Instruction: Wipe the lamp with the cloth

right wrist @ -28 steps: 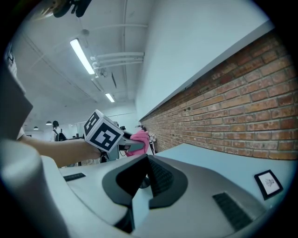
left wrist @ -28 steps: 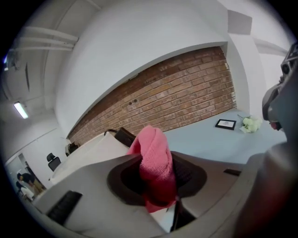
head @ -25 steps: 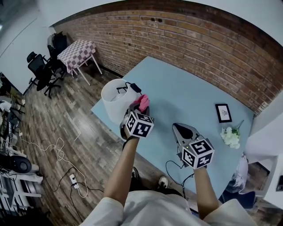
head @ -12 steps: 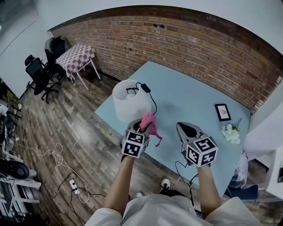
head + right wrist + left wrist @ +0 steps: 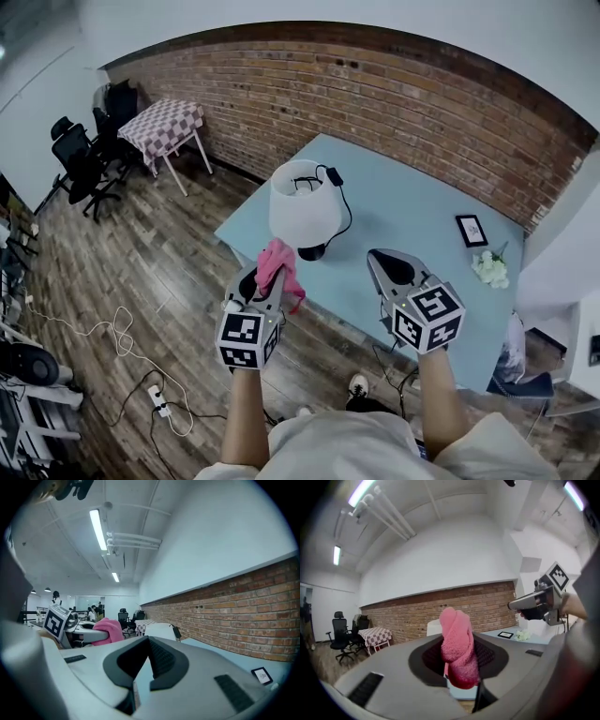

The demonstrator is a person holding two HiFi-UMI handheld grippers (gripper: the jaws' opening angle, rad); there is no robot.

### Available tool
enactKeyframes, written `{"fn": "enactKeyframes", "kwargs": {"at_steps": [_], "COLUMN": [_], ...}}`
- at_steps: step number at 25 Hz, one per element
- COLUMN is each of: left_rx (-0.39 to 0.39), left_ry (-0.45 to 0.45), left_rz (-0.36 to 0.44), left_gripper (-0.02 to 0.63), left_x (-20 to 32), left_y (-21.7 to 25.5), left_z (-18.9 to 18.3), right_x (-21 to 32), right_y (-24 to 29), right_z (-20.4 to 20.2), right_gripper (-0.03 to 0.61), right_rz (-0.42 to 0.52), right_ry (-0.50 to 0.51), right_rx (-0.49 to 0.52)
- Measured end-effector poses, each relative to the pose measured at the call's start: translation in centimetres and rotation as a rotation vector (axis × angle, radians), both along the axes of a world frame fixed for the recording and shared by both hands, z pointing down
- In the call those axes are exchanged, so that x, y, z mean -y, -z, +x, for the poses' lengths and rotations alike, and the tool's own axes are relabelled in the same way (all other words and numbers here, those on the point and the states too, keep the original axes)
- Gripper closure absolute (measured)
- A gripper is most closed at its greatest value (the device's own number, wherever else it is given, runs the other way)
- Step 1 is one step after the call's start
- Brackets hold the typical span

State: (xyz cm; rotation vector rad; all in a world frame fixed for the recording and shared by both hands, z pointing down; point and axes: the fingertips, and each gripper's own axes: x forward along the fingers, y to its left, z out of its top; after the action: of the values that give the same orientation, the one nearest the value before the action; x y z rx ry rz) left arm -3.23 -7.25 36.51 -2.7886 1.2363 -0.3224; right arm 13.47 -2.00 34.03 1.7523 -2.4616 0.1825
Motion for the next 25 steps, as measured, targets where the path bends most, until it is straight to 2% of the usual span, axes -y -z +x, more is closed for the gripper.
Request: {"fn": "enactKeyframes", "kwargs": {"at_steps": [3, 9, 15, 20, 25], "left_rx": [0.003, 0.022, 0.014, -0.016, -0.011], "left_ry": [-0.008, -0.052, -0.107, -0.149, -0.171], "left_rz": [0.044, 0.111, 0.118, 0.117, 0.112], "left_gripper": [0.469, 0.469, 0.469, 0.469, 0.469], "left_x": [-2.1, -5.8, -9.0, -10.6, -11.3], "left_y": [1.5, 3.5, 3.5, 3.5, 2.6], "left_z": [-2.5, -5.4, -6.7, -7.0, -6.8], "right_x": [-1.6, -4.9, -7.5, -9.0, -9.8], "right_y": [1.6, 4.0, 2.8, 1.4, 0.3], "right_z": [-2.5, -6.7, -9.0, -10.1, -10.3], "right_gripper": [0.563, 0.566, 0.566, 0.566, 0.566], "right_rz": [0.021, 0.066, 0.054, 0.034, 0.019], "right_ry": [0.004, -0.015, -0.037, -0.052, -0.059], "right_rx": [-0.02, -0.064, -0.072, -0.085, -0.098]}}
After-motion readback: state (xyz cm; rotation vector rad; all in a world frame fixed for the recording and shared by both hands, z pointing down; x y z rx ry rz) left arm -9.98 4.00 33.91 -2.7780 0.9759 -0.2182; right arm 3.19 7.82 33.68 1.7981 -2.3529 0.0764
